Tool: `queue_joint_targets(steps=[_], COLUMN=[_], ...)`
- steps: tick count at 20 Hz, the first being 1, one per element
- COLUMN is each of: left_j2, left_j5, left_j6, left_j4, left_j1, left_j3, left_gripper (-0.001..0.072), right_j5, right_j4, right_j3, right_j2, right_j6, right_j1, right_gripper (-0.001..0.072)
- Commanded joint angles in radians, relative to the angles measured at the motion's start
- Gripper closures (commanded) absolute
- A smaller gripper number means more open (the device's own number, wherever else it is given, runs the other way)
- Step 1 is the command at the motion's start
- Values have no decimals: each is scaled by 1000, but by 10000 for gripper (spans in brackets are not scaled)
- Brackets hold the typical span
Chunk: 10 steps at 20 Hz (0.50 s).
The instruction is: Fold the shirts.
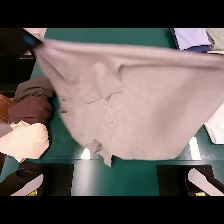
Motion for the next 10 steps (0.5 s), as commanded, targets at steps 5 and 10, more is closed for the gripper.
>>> queue_joint_targets(steps=[5, 10], left_j2=[-424, -504], left_j5=[219, 319], left_j6=[49, 76], left_j4=[6, -16], left_j1=[17, 93], left_j3=[-77, -77], left_gripper=[685, 686], right_j5=[-187, -272], right_j4=[-146, -145], right_j3=[-90, 123], right_j2=[-407, -595], right_j6=[8, 7], right_j1=[273, 306], right_gripper=[700, 700])
